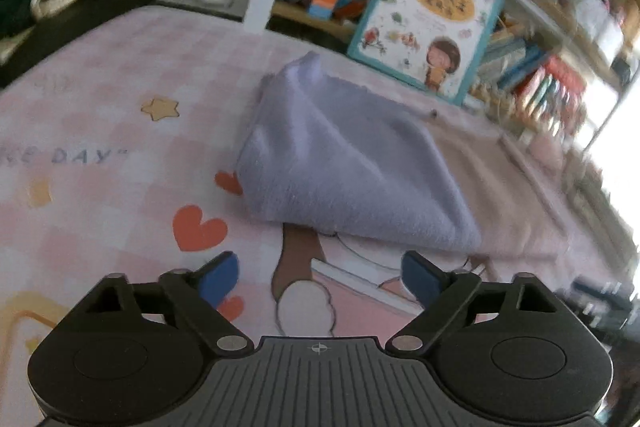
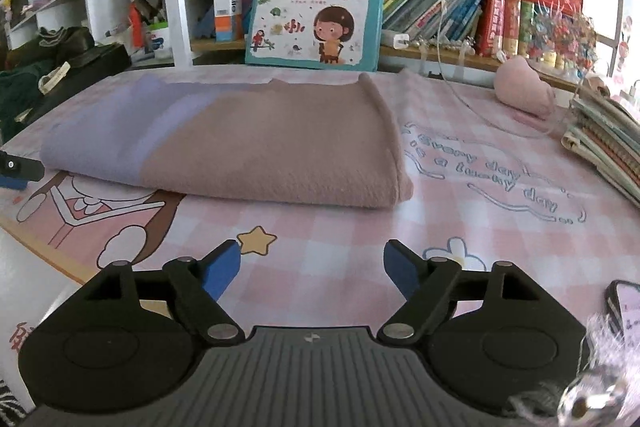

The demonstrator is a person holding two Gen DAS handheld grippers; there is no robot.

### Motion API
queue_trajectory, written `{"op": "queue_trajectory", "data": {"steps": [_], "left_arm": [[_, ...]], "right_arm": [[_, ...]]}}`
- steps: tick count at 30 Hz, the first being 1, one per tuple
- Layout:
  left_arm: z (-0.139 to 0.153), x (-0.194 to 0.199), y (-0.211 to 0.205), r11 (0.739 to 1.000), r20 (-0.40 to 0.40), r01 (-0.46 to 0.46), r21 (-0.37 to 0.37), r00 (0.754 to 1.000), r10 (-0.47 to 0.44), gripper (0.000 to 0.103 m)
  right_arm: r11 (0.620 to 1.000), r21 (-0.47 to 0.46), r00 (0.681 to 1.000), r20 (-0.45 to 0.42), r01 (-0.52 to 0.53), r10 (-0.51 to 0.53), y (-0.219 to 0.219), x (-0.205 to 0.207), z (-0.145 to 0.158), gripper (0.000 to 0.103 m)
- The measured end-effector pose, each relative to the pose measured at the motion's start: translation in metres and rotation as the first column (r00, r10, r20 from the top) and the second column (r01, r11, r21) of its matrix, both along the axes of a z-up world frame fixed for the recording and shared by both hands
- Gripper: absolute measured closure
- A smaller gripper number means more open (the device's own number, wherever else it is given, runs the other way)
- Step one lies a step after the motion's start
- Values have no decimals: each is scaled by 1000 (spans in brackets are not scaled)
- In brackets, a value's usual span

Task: Fold clothes
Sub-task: 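Move both open tools back over the folded sweatshirt, then grasp the lavender end with the left tool while the right tool grasps the pink end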

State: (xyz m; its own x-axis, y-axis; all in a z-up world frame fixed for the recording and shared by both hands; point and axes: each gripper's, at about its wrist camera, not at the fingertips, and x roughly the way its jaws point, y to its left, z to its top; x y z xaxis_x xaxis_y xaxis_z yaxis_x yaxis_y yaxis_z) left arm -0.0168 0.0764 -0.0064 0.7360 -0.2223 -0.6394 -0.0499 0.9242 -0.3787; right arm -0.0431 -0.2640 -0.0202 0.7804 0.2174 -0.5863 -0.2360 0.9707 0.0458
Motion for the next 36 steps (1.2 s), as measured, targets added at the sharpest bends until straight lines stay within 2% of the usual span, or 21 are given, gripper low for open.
{"op": "queue_trajectory", "data": {"steps": [3,6,8,11,12,15,19,22,23,25,28,29,30,31,34,35,36], "left_arm": [[-3,3,9,993,2,-44,-105,999,45,7],[-6,8,20,971,-5,-86,-221,996,87,7],[-10,12,30,944,-16,-120,-308,993,121,7],[-17,19,44,888,-37,-174,-427,984,175,7],[-18,22,46,874,-42,-188,-448,981,190,7],[-21,30,50,850,-46,-215,-481,974,220,9],[-22,36,48,852,-33,-222,-474,971,235,9],[-22,38,46,860,-22,-226,-458,970,243,9],[-22,38,45,862,-19,-228,-453,969,246,10],[-23,39,45,863,-16,-239,-446,966,259,14],[-27,38,47,858,-8,-251,-448,961,277,30],[-29,37,49,858,-7,-256,-445,959,282,41],[-31,36,50,858,-6,-261,-442,958,288,56],[-33,36,52,858,-9,-267,-438,956,293,63],[-38,35,59,850,-17,-268,-453,956,292,76],[-37,35,60,854,-8,-260,-452,958,287,81],[-33,34,58,868,19,-247,-430,959,282,84]], "right_arm": [[999,39,1000,-12,12,-12,-7,2,-1,23],[995,96,999,-27,25,-22,-16,7,-1,23],[992,125,999,-30,35,-32,-21,11,1,24],[986,156,998,-28,60,-56,-29,18,4,27],[984,166,998,-28,67,-63,-32,21,5,31],[979,177,995,-32,102,-97,-42,35,9,41],[977,145,988,-32,154,-151,-50,59,13,42],[977,146,988,-47,154,-148,-53,77,10,42],[977,151,988,-57,150,-143,-53,83,9,45],[973,183,988,-85,143,-130,-54,92,4,52],[959,247,987,-112,137,-112,-57,98,1,64],[955,266,988,-117,133,-105,-59,98,1,69],[952,277,988,-120,131,-101,-59,98,1,70],[950,285,987,-123,131,-99,-60,98,1,71],[947,295,988,-122,130,-98,-60,98,0,72],[947,294,988,-121,131,-99,-59,98,0,72],[948,291,988,-120,132,-101,-58,97,0,73]]}}
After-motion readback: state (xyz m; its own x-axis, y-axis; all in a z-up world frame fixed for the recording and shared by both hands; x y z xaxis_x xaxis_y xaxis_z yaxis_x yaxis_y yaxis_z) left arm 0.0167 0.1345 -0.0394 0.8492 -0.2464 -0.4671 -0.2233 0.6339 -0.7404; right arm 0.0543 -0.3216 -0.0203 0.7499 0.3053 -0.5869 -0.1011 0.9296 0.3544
